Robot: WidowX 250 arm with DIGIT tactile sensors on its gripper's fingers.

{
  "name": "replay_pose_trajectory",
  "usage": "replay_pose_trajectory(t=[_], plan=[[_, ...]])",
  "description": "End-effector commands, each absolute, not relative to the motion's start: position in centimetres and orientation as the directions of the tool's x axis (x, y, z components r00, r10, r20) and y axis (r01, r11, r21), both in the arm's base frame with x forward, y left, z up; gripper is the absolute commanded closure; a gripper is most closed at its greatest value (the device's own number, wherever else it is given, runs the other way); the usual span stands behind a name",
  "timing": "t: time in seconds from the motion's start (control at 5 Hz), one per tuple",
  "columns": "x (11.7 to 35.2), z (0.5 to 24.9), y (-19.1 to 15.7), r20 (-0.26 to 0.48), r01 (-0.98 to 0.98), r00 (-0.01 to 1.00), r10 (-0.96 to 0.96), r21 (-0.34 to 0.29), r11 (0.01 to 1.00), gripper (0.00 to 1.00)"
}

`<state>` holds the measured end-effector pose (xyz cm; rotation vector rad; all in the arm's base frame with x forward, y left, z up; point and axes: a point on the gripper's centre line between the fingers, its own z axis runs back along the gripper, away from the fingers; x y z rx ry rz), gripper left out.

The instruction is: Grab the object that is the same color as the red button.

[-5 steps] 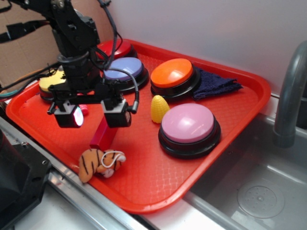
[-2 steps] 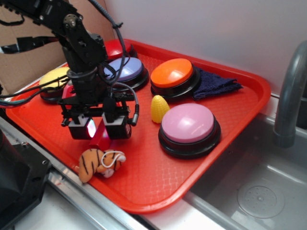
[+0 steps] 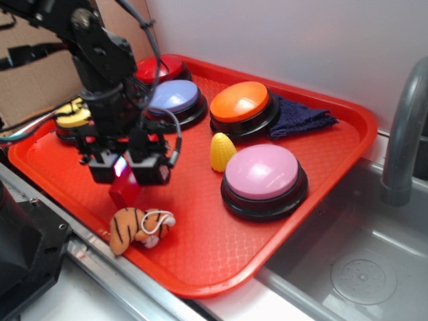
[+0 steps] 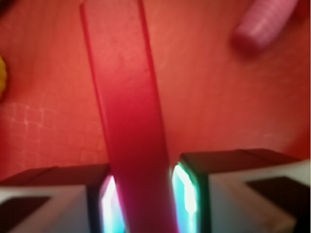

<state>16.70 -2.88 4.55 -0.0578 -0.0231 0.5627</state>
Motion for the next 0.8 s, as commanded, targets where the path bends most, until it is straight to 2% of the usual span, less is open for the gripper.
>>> replay_pose_trajectory(t=[0.0, 0.2, 0.4, 0.6], plan=[[18.1, 12.7, -2.3, 0.137, -0.238, 0.961, 0.238, -0.020, 0.971, 1.00], [17.7, 15.7, -1.8, 0.155, -0.171, 0.973, 0.173, -0.030, 0.985, 1.00], [17.3, 16.2, -1.3, 0.186, -0.175, 0.966, 0.178, -0.037, 0.984, 1.00], [17.3, 16.0, -1.0, 0.197, -0.238, 0.952, 0.233, 0.001, 0.971, 1.00]])
